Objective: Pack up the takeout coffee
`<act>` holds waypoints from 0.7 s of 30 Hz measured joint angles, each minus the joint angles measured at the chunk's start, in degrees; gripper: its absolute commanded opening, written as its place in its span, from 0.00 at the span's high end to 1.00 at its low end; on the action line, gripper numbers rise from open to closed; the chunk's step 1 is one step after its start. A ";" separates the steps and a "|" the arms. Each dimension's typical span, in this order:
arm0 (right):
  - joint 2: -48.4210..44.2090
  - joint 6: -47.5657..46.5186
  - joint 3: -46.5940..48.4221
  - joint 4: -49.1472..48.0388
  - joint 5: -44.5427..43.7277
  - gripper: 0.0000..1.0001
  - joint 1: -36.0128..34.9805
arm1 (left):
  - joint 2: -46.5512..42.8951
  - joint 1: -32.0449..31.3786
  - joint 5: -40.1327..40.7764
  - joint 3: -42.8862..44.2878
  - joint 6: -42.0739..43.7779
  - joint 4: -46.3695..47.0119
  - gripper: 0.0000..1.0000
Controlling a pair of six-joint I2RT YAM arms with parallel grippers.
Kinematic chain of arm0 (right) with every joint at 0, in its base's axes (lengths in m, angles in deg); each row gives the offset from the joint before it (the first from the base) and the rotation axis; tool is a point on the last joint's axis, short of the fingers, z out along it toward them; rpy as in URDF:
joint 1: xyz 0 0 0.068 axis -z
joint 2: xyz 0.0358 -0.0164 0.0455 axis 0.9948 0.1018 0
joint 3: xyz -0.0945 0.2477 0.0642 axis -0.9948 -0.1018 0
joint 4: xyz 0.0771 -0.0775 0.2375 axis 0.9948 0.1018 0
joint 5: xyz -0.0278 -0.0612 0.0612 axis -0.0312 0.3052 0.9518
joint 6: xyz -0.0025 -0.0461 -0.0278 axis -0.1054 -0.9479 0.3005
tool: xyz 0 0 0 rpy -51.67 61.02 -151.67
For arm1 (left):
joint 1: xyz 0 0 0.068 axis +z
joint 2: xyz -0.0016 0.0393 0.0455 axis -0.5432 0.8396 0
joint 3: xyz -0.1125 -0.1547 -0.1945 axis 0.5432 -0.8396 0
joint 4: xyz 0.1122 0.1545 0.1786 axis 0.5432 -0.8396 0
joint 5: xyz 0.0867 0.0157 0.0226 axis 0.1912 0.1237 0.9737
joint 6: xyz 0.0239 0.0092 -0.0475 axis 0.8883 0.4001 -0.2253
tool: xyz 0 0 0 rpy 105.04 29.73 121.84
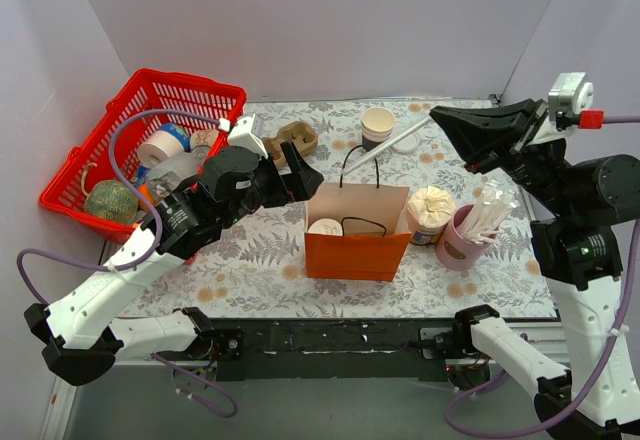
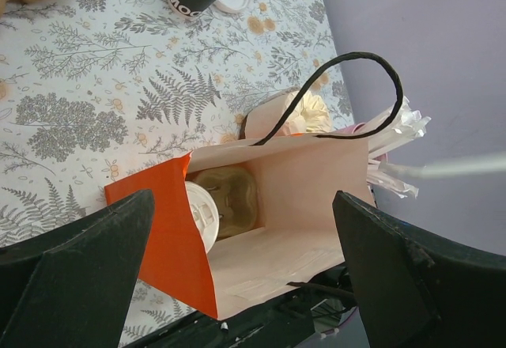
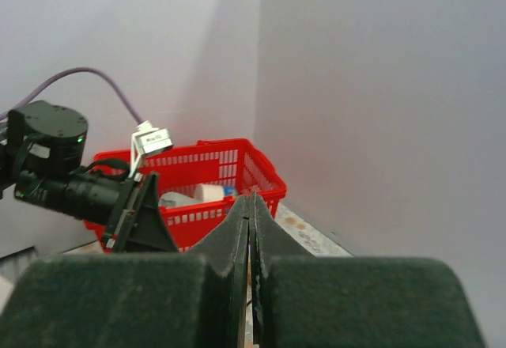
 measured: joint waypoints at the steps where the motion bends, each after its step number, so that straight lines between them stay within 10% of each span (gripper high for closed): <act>1: 0.55 1.33 -0.48 -1.42 2.16 0.99 0.00 | 0.02 0.00 -0.11 0.00 0.00 0.02 0.02; 21: 2.45 8.15 -15.61 -7.17 20.09 0.99 -0.81 | 0.07 0.00 -0.28 -0.31 -0.63 -0.04 0.02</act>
